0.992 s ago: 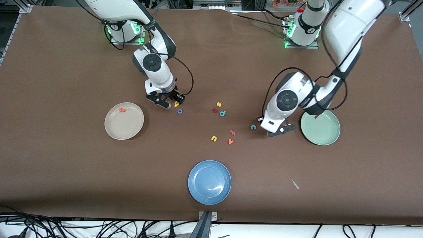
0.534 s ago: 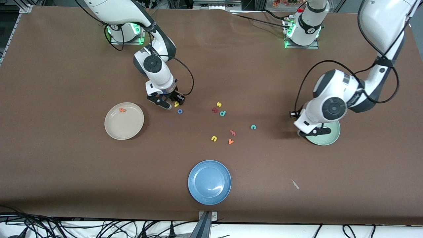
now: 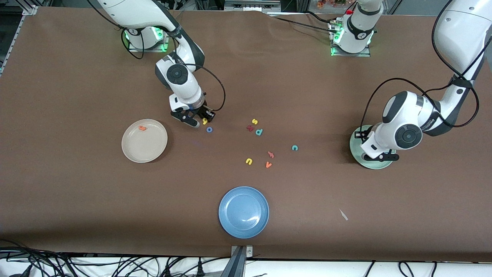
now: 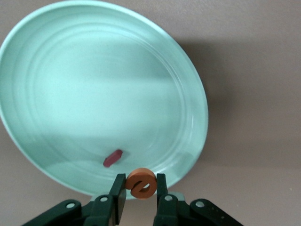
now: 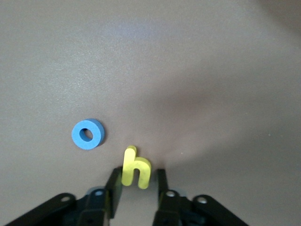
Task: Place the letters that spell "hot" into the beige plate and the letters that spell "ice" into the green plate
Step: 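Open the left gripper over the plate while the right gripper grasps the h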
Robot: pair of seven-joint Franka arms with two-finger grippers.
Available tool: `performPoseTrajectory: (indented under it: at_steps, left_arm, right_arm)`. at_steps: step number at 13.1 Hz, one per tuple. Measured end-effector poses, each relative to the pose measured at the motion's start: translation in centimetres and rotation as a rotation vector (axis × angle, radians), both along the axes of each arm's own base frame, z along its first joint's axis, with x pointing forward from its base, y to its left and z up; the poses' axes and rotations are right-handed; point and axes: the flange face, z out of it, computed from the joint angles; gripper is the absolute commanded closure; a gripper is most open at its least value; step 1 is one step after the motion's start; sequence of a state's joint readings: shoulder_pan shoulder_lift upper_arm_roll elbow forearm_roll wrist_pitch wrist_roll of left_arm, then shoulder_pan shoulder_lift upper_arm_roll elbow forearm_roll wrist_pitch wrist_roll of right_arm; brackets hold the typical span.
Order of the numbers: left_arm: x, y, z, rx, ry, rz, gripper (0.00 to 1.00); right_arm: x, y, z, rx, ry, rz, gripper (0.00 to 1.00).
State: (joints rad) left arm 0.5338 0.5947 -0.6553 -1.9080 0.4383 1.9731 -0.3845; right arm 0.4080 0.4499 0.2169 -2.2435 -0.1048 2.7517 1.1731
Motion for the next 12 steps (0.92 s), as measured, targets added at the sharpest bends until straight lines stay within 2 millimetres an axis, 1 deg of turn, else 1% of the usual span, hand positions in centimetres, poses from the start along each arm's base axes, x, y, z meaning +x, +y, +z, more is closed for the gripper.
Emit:
performPoseTrajectory:
  at_steps: [1, 3, 4, 5, 6, 7, 8, 9, 10, 11, 12]
  left_arm:
    - [0.0, 0.2, -0.4, -0.007, 0.002, 0.004, 0.00]
    - [0.0, 0.2, -0.5, -0.011, 0.002, 0.005, 0.00]
    - [0.2, 0.1, -0.1, -0.010, -0.003, 0.003, 0.00]
    - [0.5, -0.2, 0.8, -0.008, -0.008, -0.001, 0.00]
    - [0.9, -1.2, 2.2, -0.015, -0.019, 0.003, 0.00]
    - [1.5, -2.8, 4.1, -0.033, -0.034, 0.045, 0.00]
    - [1.9, -4.6, 6.1, -0.060, -0.051, 0.113, 0.00]
    - [2.3, -6.5, 8.0, -0.077, -0.070, 0.181, 0.00]
    - [2.4, -8.5, 9.5, -0.076, -0.088, 0.244, 0.00]
    - [2.3, -10.6, 10.4, -0.064, -0.101, 0.301, 0.00]
    - [2.0, -13.2, 10.7, -0.052, -0.113, 0.355, 0.01]
  right_arm:
    - [0.0, 0.0, 0.0, 0.001, -0.001, 0.000, 0.87]
    - [0.0, 0.0, 0.0, 0.001, -0.002, 0.002, 0.89]
    - [0.0, 0.0, 0.1, 0.002, -0.003, 0.003, 0.89]
    - [0.1, 0.0, 0.1, 0.003, -0.006, 0.006, 0.89]
    - [0.2, 0.0, 0.3, 0.000, -0.007, 0.014, 0.89]
    - [0.4, -0.3, 0.7, -0.013, -0.004, 0.030, 0.89]
    - [0.8, -0.9, 1.6, -0.034, 0.004, 0.057, 0.89]
    - [1.4, -1.9, 3.0, -0.059, 0.012, 0.093, 0.89]
    - [2.2, -3.4, 4.6, -0.080, 0.018, 0.130, 0.89]
    - [3.1, -5.1, 6.0, -0.096, 0.022, 0.165, 0.89]
    - [3.9, -6.9, 7.2, -0.110, 0.026, 0.200, 0.89]
